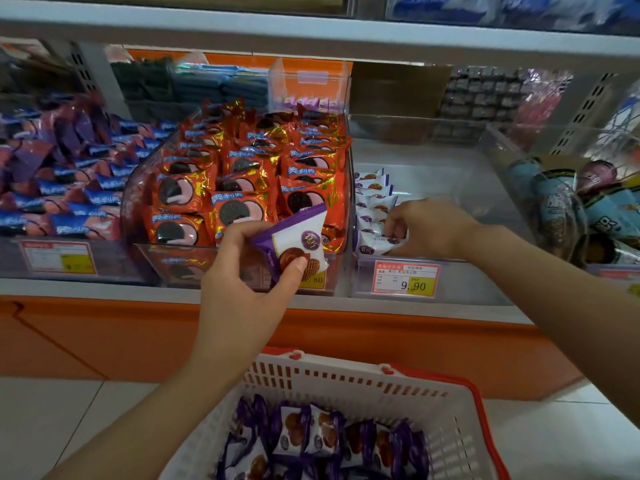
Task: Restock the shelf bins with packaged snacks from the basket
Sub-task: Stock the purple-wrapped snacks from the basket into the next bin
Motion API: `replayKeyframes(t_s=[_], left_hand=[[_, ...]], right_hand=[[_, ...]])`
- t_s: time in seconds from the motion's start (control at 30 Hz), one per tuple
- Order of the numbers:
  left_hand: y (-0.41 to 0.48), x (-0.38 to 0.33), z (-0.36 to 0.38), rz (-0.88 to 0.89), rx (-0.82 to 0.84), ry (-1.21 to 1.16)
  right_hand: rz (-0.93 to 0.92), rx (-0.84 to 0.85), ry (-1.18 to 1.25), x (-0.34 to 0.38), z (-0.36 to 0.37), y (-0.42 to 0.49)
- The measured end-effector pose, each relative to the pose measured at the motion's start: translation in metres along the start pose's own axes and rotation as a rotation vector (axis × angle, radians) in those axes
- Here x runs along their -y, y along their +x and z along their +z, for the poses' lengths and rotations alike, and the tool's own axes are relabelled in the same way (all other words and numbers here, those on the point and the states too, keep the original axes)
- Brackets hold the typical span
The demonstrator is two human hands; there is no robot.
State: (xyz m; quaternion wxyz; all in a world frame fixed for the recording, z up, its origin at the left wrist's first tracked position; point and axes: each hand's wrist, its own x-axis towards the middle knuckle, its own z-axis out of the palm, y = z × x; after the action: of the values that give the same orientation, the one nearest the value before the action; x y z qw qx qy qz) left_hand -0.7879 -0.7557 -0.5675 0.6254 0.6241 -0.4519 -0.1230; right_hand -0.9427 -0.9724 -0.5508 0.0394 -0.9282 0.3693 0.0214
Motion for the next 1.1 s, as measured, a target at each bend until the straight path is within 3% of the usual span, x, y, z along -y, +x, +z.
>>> replayKeyframes(t_s=[0.23, 0.37, 0.43, 0.5, 0.57, 0.67, 0.83, 0.93, 1.03, 1.1], left_hand=[[-0.004, -0.007, 0.008, -0.017, 0.058, 0.014], [-0.007, -0.012, 0.016, -0.052, 0.094, -0.019], [-0.008, -0.016, 0.023, -0.082, 0.112, -0.070], [-0.009, -0.021, 0.030, -0.107, 0.141, -0.123], [-0.010, -0.023, 0.037, -0.111, 0.185, -0.157], [-0.010, -0.017, 0.043, -0.022, 0.264, -0.014], [-0.015, 0.005, 0.048, 0.382, 0.472, 0.663], [-0.020, 0.017, 0.053, 0.481, 0.485, 0.882], [-0.021, 0.025, 0.056, 0.545, 0.465, 0.915], [-0.021, 0.028, 0.056, 0.568, 0.447, 0.931]], right_hand=[[0.037, -0.098, 0.030, 0.000, -0.003, -0.008], [0.035, -0.391, 0.404, 0.023, -0.013, -0.036], [-0.035, -0.337, 0.745, 0.041, -0.020, -0.058], [-0.128, -0.159, 0.964, 0.056, -0.024, -0.078], [-0.219, -0.091, 0.943, 0.059, -0.023, -0.088], [-0.162, -0.190, 0.892, 0.044, -0.025, -0.088], [0.063, -0.343, 0.731, 0.003, -0.037, -0.077], [0.059, -0.187, 0.489, -0.003, -0.041, -0.063], [0.016, 0.011, 0.316, -0.001, -0.034, -0.042], [-0.040, 0.054, 0.188, 0.001, -0.027, -0.028]])
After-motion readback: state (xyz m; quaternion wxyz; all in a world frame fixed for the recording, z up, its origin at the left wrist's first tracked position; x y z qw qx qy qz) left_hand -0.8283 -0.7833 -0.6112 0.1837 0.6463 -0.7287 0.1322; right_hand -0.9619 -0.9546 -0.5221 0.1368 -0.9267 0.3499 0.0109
